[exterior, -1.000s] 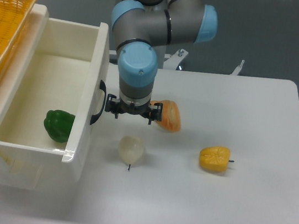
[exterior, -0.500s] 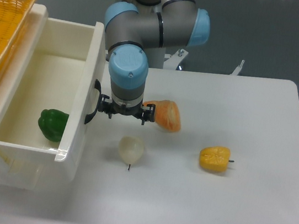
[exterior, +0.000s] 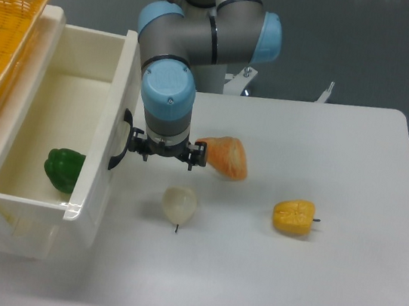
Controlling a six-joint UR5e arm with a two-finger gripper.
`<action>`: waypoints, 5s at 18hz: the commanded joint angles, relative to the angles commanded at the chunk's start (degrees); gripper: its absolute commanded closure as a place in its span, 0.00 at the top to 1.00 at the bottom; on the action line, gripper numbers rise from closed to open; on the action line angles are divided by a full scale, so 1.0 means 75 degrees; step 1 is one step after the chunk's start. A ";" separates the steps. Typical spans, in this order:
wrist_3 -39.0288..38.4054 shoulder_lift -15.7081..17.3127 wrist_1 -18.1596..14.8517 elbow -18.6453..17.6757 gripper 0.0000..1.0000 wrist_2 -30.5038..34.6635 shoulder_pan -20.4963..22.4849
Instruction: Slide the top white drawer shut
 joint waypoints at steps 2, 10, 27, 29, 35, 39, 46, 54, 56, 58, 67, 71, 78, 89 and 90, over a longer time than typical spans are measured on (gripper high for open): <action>0.0000 -0.0012 0.0000 0.0012 1.00 0.0000 -0.0048; 0.0023 -0.0012 0.0000 0.0047 1.00 -0.0035 -0.0188; -0.0445 0.0023 -0.0012 0.0094 1.00 -0.0141 -0.0727; -0.0515 0.0023 -0.0012 0.0105 1.00 -0.0129 -0.0821; -0.0668 0.0058 -0.0012 0.0152 1.00 -0.0141 -0.1020; -0.0867 0.0035 -0.0012 0.0164 1.00 -0.0129 -0.1137; -0.0891 0.0012 -0.0012 0.0258 1.00 -0.0129 -0.1278; -0.0973 0.0000 -0.0012 0.0258 1.00 -0.0141 -0.1372; -0.0961 -0.0012 -0.0012 0.0258 1.00 -0.0141 -0.1407; -0.0973 -0.0012 -0.0012 0.0258 1.00 -0.0141 -0.1407; -0.0915 0.0012 -0.0023 0.0269 1.00 -0.0129 -0.1302; -0.0821 0.0023 0.0000 0.0445 1.00 -0.0071 -0.0776; 0.1264 0.0175 -0.0082 0.0469 1.00 0.0000 0.0923; 0.5328 0.0340 -0.0070 0.0480 1.00 0.0410 0.3594; 0.5738 0.0351 -0.0070 0.0492 1.00 0.0410 0.3829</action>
